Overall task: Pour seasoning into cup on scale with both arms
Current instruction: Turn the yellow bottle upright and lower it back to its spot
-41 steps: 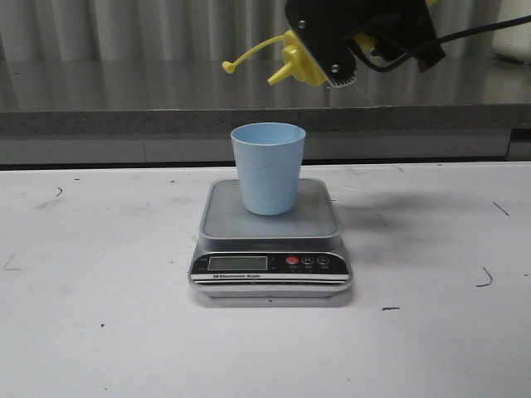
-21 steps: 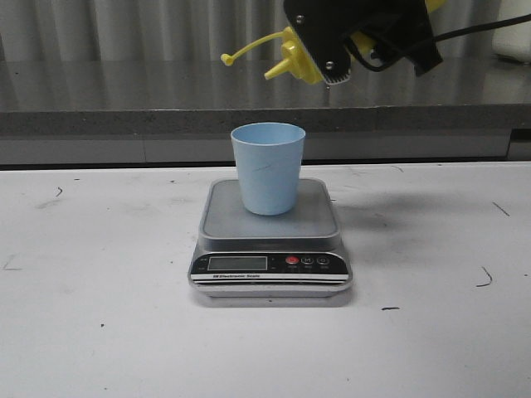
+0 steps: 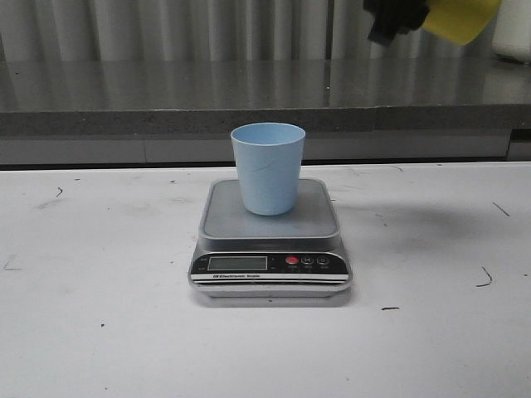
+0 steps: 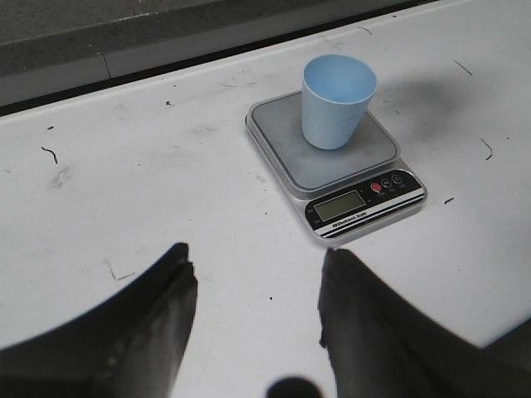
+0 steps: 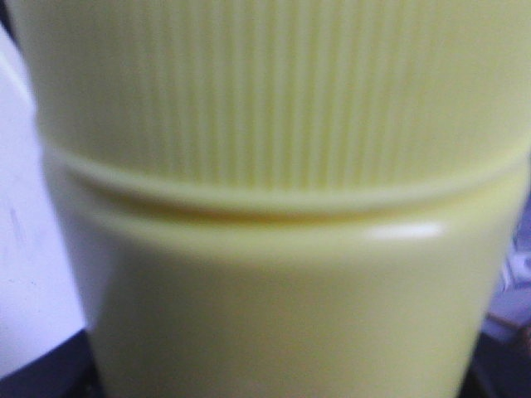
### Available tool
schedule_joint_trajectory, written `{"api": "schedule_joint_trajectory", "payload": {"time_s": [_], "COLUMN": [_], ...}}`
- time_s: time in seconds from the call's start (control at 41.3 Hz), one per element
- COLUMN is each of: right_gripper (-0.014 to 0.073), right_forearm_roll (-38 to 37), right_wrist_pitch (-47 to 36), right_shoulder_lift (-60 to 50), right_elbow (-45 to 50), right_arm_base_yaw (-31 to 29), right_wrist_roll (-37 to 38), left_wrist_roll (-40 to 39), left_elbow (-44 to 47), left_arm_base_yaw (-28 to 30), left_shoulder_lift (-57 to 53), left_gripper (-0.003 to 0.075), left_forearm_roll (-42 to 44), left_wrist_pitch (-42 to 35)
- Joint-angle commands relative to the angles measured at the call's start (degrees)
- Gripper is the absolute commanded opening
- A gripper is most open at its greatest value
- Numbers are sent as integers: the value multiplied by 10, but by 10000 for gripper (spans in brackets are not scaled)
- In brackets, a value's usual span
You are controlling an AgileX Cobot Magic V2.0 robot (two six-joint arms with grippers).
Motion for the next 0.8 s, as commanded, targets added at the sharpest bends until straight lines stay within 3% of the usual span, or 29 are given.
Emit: {"api": "schedule_joint_trajectory", "payload": {"time_s": [0.0,0.17,0.509,0.63,0.775], "right_gripper": [268,268,268,268,268], "right_forearm_roll": [17,57,-23,-21,17], "right_wrist_pitch": [24,-84,-326,-442,-526], "right_shoulder_lift": [-63,-140,-196,-183,-153], "right_elbow": [-16,66,245,279,288], "right_arm_base_yaw": [-5,-22,-148,-203,-262], "right_wrist_roll": [46,105,264,269,268], "left_wrist_roll": [-7,-7,-7,-7,-7], "left_elbow": [-15,-15,-15,-15,-15], "left_arm_base_yaw": [0,0,0,0,0], "left_shoulder_lift": [0,0,0,0,0], "left_gripper": [347,347,347,347,347], "left_forearm_roll": [-3,-3,-3,-3,-3], "left_wrist_pitch": [-38,-38,-38,-38,-38]}}
